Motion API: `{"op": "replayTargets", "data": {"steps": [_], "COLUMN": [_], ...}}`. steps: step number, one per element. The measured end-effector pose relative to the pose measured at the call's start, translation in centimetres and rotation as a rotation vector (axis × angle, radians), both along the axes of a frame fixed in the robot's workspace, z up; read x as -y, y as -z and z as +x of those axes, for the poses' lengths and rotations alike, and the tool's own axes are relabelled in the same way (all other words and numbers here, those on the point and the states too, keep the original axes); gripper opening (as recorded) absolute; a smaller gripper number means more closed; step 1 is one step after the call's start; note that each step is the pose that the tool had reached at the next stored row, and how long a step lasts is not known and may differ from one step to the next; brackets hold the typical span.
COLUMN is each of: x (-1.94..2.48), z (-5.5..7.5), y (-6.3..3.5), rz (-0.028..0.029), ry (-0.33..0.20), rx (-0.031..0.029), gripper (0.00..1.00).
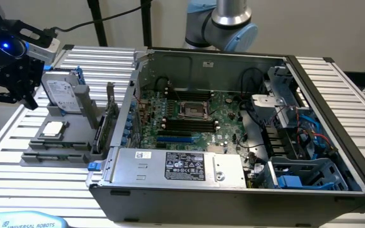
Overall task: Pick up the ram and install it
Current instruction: 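Pick up the ram and move it above insertion slot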
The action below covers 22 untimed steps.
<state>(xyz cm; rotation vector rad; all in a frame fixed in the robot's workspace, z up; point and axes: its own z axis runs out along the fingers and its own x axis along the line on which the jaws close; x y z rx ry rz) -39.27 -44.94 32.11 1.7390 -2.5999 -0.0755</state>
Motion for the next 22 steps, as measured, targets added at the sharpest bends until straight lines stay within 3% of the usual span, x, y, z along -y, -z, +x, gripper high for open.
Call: {"op": "replayTargets", "data": {"steps": [15, 22], "x": [0.01, 0.03], "z": [0.00, 0.02], "y": [0.01, 0.32], "rz": [-0.0001, 0.0002], "ry": [-0.002, -0.092], "rx": [-0.0003, 0.0000], "gripper": [0.11, 0.11]}}
